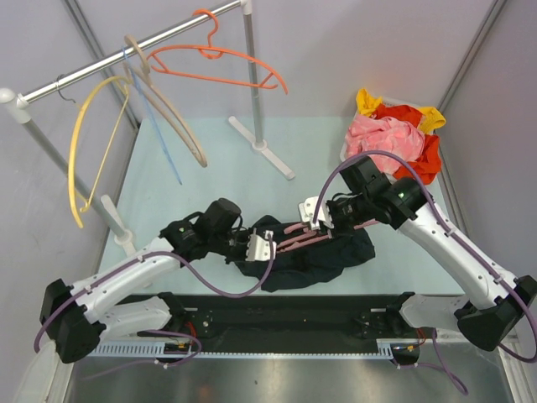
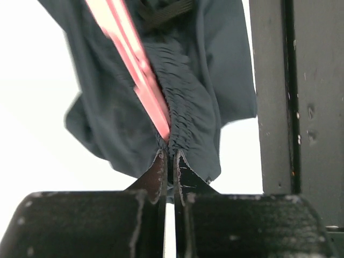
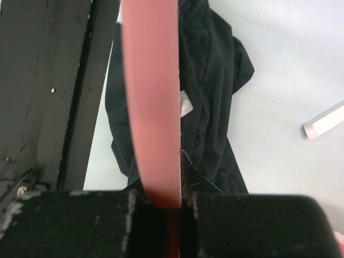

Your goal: Place the shorts on the hanger

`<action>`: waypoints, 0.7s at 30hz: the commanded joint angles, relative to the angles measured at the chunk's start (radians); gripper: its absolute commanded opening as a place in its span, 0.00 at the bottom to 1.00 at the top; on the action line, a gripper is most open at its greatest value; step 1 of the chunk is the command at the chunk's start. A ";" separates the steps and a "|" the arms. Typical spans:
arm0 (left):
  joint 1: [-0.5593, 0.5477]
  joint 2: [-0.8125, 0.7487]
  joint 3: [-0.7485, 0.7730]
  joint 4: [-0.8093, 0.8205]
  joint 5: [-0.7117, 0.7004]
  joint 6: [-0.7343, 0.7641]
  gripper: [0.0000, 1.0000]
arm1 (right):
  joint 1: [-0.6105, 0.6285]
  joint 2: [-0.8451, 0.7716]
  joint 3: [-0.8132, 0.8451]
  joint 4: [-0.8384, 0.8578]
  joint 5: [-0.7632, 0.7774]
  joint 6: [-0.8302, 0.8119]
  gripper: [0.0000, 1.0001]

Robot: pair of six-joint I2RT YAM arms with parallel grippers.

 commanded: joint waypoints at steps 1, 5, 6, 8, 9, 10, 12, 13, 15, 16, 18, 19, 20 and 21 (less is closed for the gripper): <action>-0.007 -0.052 0.099 0.003 0.062 -0.018 0.00 | -0.022 -0.027 -0.040 0.123 -0.103 0.084 0.00; -0.007 -0.036 0.171 -0.009 0.056 -0.019 0.00 | -0.022 -0.033 -0.074 0.180 -0.152 0.098 0.00; -0.007 -0.034 0.180 -0.009 0.057 -0.018 0.00 | -0.021 -0.032 -0.078 0.198 -0.164 0.102 0.00; -0.007 -0.031 0.203 -0.007 0.065 -0.016 0.00 | -0.021 -0.035 -0.100 0.221 -0.177 0.124 0.00; -0.007 -0.028 0.211 -0.009 0.071 -0.019 0.00 | -0.021 -0.036 -0.106 0.252 -0.186 0.130 0.00; -0.007 -0.025 0.217 -0.012 0.082 -0.022 0.00 | -0.019 -0.038 -0.121 0.267 -0.189 0.151 0.00; -0.008 -0.017 0.234 -0.014 0.086 -0.033 0.00 | -0.019 -0.041 -0.136 0.321 -0.210 0.170 0.00; -0.008 -0.019 0.237 -0.015 0.094 -0.038 0.02 | -0.019 -0.042 -0.144 0.338 -0.216 0.179 0.00; -0.007 -0.028 0.237 -0.018 0.103 -0.050 0.05 | -0.018 -0.039 -0.169 0.393 -0.229 0.213 0.00; -0.007 -0.032 0.236 -0.020 0.103 -0.059 0.10 | -0.018 -0.041 -0.178 0.411 -0.232 0.224 0.00; -0.005 -0.037 0.233 -0.035 0.091 -0.099 0.24 | -0.018 -0.042 -0.202 0.456 -0.239 0.240 0.00; -0.001 -0.037 0.234 -0.068 0.083 -0.110 0.42 | -0.021 -0.047 -0.210 0.467 -0.244 0.245 0.00; 0.013 -0.036 0.237 -0.082 0.083 -0.148 0.51 | -0.024 -0.052 -0.216 0.474 -0.252 0.245 0.00; 0.063 -0.037 0.242 -0.111 0.114 -0.163 0.61 | -0.028 -0.061 -0.225 0.480 -0.262 0.242 0.00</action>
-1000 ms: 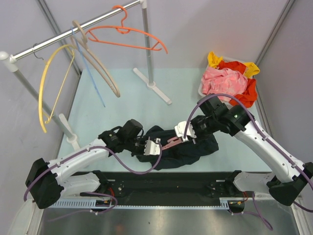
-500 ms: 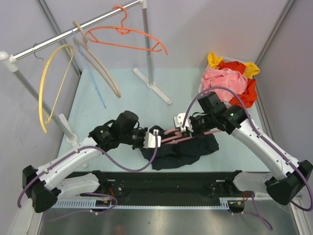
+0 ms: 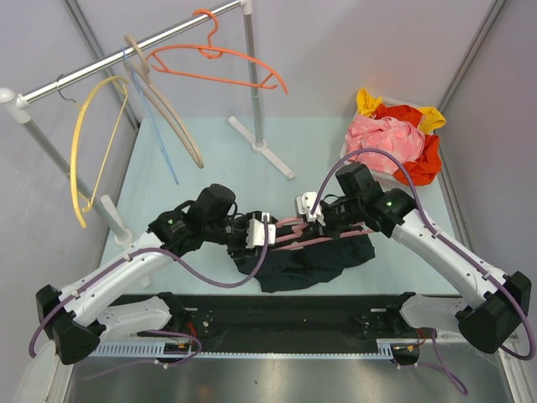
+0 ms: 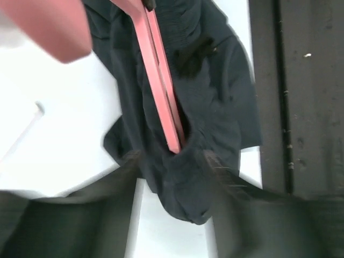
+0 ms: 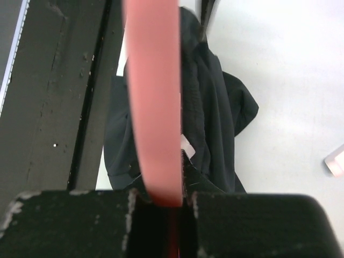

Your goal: Place the shorts on the hanger

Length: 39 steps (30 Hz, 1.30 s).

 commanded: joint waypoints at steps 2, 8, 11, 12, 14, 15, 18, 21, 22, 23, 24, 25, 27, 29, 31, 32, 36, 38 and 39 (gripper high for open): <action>0.126 -0.026 0.048 -0.085 0.092 -0.115 0.68 | -0.007 -0.046 -0.024 0.124 -0.096 0.031 0.00; 0.193 -0.109 -0.012 -0.161 0.106 -0.069 0.73 | -0.007 -0.049 -0.047 0.136 -0.107 0.025 0.00; 0.193 -0.126 -0.065 -0.132 0.106 -0.079 0.76 | -0.004 -0.043 -0.052 0.161 -0.107 0.033 0.00; 0.190 -0.123 -0.076 -0.105 0.104 -0.082 0.76 | -0.001 -0.042 -0.052 0.165 -0.107 0.036 0.00; 0.171 -0.085 -0.095 -0.086 0.107 -0.089 0.77 | 0.002 -0.039 -0.052 0.174 -0.104 0.036 0.00; 0.158 -0.070 -0.096 -0.068 0.104 -0.090 0.76 | 0.006 -0.037 -0.054 0.177 -0.096 0.036 0.00; 0.125 0.002 -0.102 -0.024 0.094 -0.096 0.73 | 0.010 -0.045 -0.054 0.182 -0.090 0.037 0.00; 0.106 0.056 -0.089 0.032 0.103 -0.115 0.64 | 0.015 -0.054 -0.054 0.181 -0.082 0.040 0.00; 0.101 0.065 -0.082 0.041 0.109 -0.124 0.61 | 0.015 -0.057 -0.054 0.182 -0.081 0.043 0.00; 0.088 0.075 -0.070 0.052 0.120 -0.130 0.57 | 0.016 -0.056 -0.055 0.187 -0.076 0.052 0.00; 0.080 0.081 -0.067 0.070 0.127 -0.136 0.51 | 0.019 -0.059 -0.057 0.193 -0.072 0.059 0.00; 0.074 0.084 -0.064 0.078 0.133 -0.150 0.47 | 0.021 -0.060 -0.058 0.200 -0.069 0.063 0.00; 0.063 0.079 -0.066 0.101 0.153 -0.165 0.38 | 0.022 -0.060 -0.063 0.217 -0.062 0.075 0.00; 0.061 0.073 -0.073 0.118 0.160 -0.188 0.30 | 0.022 -0.066 -0.064 0.233 -0.058 0.086 0.00; 0.061 0.064 -0.076 0.119 0.153 -0.199 0.19 | 0.021 -0.075 -0.072 0.236 -0.056 0.094 0.00; 0.061 0.058 -0.085 0.127 0.150 -0.204 0.14 | 0.021 -0.079 -0.075 0.239 -0.053 0.097 0.00; 0.069 0.018 -0.105 0.135 0.109 -0.224 0.00 | 0.018 -0.111 -0.080 0.236 0.020 0.154 0.34; 0.083 -0.012 -0.119 0.127 0.094 -0.216 0.00 | -0.029 -0.160 -0.080 0.221 0.057 0.235 0.66; 0.089 -0.022 -0.124 0.121 0.089 -0.205 0.00 | -0.056 -0.183 -0.080 0.216 0.063 0.272 0.85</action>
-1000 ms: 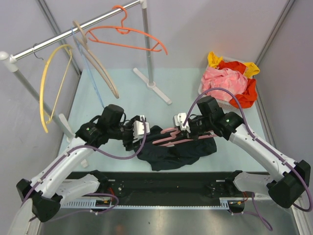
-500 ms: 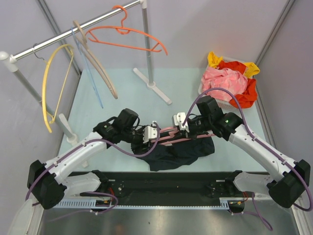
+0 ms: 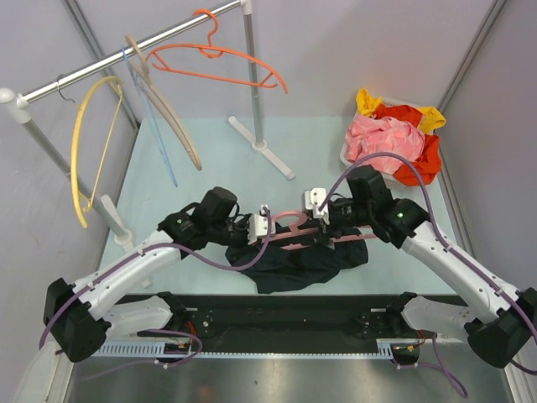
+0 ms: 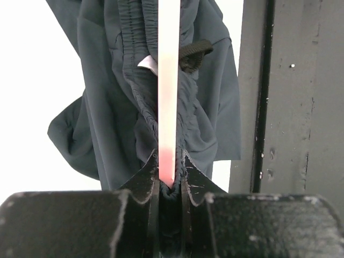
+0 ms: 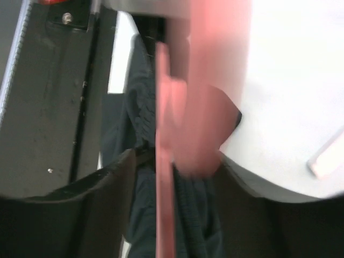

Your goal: Place the shorts on the hanger

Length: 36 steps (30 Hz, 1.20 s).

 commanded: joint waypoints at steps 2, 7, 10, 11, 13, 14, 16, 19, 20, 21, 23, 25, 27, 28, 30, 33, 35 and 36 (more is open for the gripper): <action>0.020 -0.095 -0.025 0.018 -0.002 0.040 0.00 | -0.150 -0.167 0.005 0.023 0.053 0.233 0.96; 0.017 -0.116 -0.040 -0.025 -0.005 0.152 0.00 | -0.296 -0.312 0.005 0.032 0.094 0.424 1.00; 0.000 -0.114 -0.028 -0.043 -0.013 0.199 0.00 | -0.412 -0.318 0.005 0.027 0.082 0.511 1.00; -0.006 -0.114 -0.022 -0.046 -0.015 0.212 0.00 | -0.439 -0.301 0.005 0.023 0.078 0.523 1.00; -0.023 -0.117 -0.017 -0.051 -0.027 0.242 0.00 | -0.503 -0.217 0.008 -0.005 0.085 0.534 0.98; -0.046 -0.120 -0.012 -0.051 -0.048 0.252 0.00 | -0.514 -0.176 0.009 -0.026 0.093 0.519 0.95; -0.077 -0.128 -0.005 -0.053 -0.067 0.273 0.00 | -0.517 -0.061 0.022 -0.096 0.129 0.453 0.84; -0.107 -0.131 0.009 -0.057 -0.100 0.285 0.00 | -0.503 0.066 0.025 -0.157 0.162 0.398 0.72; -0.114 -0.131 0.014 -0.060 -0.107 0.290 0.00 | -0.497 0.090 0.023 -0.167 0.169 0.386 0.70; -0.120 -0.129 0.015 -0.062 -0.119 0.293 0.00 | -0.488 0.116 0.025 -0.177 0.179 0.376 0.66; -0.132 -0.129 0.023 -0.062 -0.128 0.296 0.00 | -0.442 0.171 0.023 -0.186 0.229 0.359 0.64; -0.146 -0.126 0.035 -0.068 -0.140 0.298 0.00 | -0.393 0.202 0.023 -0.189 0.284 0.353 0.63; -0.157 -0.126 0.043 -0.071 -0.150 0.302 0.00 | -0.371 0.249 0.023 -0.187 0.306 0.358 0.62; -0.164 -0.126 0.049 -0.068 -0.156 0.302 0.00 | -0.350 0.266 0.023 -0.175 0.336 0.365 0.62; -0.169 -0.129 0.052 -0.069 -0.160 0.301 0.00 | -0.335 0.309 0.022 -0.160 0.360 0.370 0.61; -0.175 -0.135 0.050 -0.072 -0.159 0.298 0.00 | -0.299 0.369 0.022 -0.158 0.416 0.373 0.59; -0.177 -0.134 0.050 -0.079 -0.160 0.299 0.00 | -0.290 0.397 0.020 -0.155 0.443 0.378 0.57; -0.178 -0.137 0.050 -0.079 -0.159 0.302 0.00 | -0.286 0.423 0.018 -0.154 0.452 0.382 0.56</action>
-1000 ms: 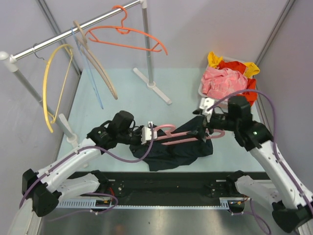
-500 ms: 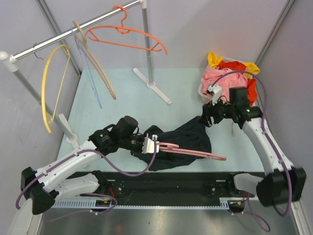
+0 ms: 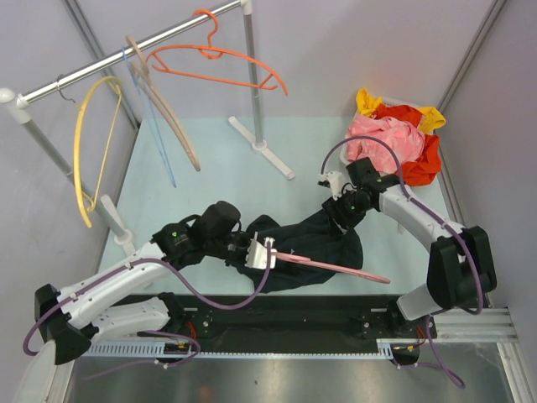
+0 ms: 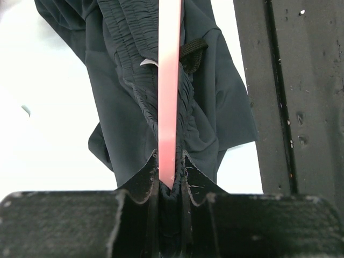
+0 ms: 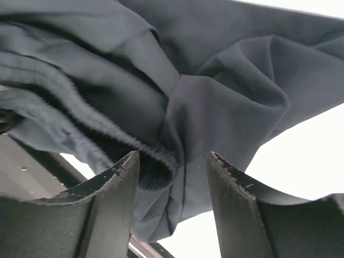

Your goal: Place the shorts on the hanger

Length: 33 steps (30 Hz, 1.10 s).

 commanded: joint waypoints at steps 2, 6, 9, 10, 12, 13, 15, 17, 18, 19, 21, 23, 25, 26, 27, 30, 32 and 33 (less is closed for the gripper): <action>-0.010 -0.031 0.049 0.008 -0.001 0.026 0.00 | 0.027 0.074 0.010 0.010 0.090 0.008 0.54; -0.010 -0.035 0.041 0.011 -0.010 0.005 0.00 | 0.041 0.081 0.004 -0.022 0.081 -0.003 0.50; -0.005 -0.041 0.018 0.042 -0.016 -0.061 0.00 | 0.055 0.070 -0.003 -0.058 0.083 -0.035 0.50; 0.004 -0.041 0.011 0.049 -0.007 -0.078 0.00 | 0.060 0.070 -0.008 -0.068 0.081 -0.044 0.50; 0.016 -0.038 0.001 0.066 0.010 -0.128 0.00 | 0.067 0.062 -0.019 -0.082 0.081 -0.049 0.50; 0.031 -0.040 -0.003 0.069 0.017 -0.142 0.00 | 0.073 0.056 -0.034 -0.077 0.081 -0.049 0.49; 0.060 -0.041 -0.008 0.082 0.025 -0.176 0.00 | 0.076 0.045 -0.045 -0.071 0.076 -0.047 0.46; 0.077 -0.046 -0.008 0.082 0.031 -0.187 0.00 | 0.077 0.048 -0.052 -0.068 0.076 -0.036 0.33; 0.085 -0.052 -0.008 0.074 0.034 -0.185 0.00 | 0.076 0.048 -0.052 -0.069 0.076 -0.036 0.28; 0.094 -0.057 -0.009 0.069 0.033 -0.184 0.00 | 0.073 0.045 -0.052 -0.071 0.078 -0.038 0.23; 0.102 -0.072 -0.014 0.054 0.031 -0.179 0.00 | 0.052 0.027 -0.051 -0.079 0.079 -0.041 0.11; 0.114 -0.084 -0.020 0.036 0.022 -0.173 0.00 | 0.008 -0.001 -0.051 -0.089 0.090 -0.049 0.00; 0.143 -0.104 -0.028 0.014 0.016 -0.165 0.00 | -0.035 -0.054 -0.049 -0.117 0.104 -0.068 0.00; 0.156 -0.110 -0.031 0.007 0.011 -0.158 0.00 | -0.060 -0.073 -0.049 -0.128 0.106 -0.079 0.00; 0.185 -0.118 -0.034 -0.007 0.010 -0.152 0.00 | -0.116 -0.112 -0.048 -0.149 0.101 -0.107 0.00; 0.240 -0.124 -0.055 -0.035 -0.010 -0.124 0.00 | -0.219 -0.168 -0.048 -0.177 0.103 -0.151 0.00; 0.265 -0.115 -0.065 -0.041 -0.030 -0.106 0.00 | -0.262 -0.206 -0.048 -0.197 0.101 -0.174 0.00; 0.284 -0.110 -0.066 -0.043 -0.038 -0.104 0.00 | -0.294 -0.215 -0.048 -0.204 0.104 -0.196 0.00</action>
